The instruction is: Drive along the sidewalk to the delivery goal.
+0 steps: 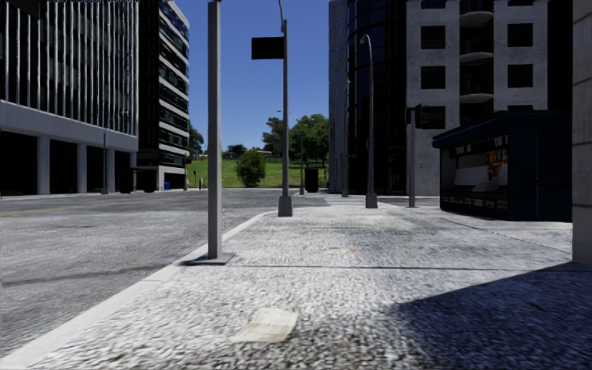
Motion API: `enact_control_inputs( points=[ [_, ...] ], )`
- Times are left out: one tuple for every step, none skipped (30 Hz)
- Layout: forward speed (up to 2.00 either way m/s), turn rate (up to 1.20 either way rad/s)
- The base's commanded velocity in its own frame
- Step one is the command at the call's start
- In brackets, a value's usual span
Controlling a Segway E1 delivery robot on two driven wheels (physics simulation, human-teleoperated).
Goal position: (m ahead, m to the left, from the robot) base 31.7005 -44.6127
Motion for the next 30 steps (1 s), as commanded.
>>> enact_control_inputs(
  points=[
    [2.00, -0.27],
    [2.00, -0.27],
    [2.00, -0.27],
    [2.00, -0.27],
    [2.00, -0.27],
    [2.00, -0.27],
    [2.00, -0.27],
    [2.00, -0.27],
    [2.00, -0.27],
    [2.00, -0.27],
    [2.00, -0.27],
    [2.00, -0.27],
    [2.00, -0.27],
    [2.00, -0.27],
    [2.00, -0.27],
    [2.00, -0.27],
    [2.00, -0.27],
    [2.00, -0.27],
    [2.00, -0.27],
    [2.00, -0.27],
    [2.00, -0.27],
    [2.00, -0.27],
    [2.00, -0.27],
    [2.00, -0.27],
    [2.00, -0.27],
    [2.00, -0.27],
    [2.00, -0.26],
    [2.00, -0.26],
    [2.00, -0.26],
    [2.00, -0.26]
  ],
)
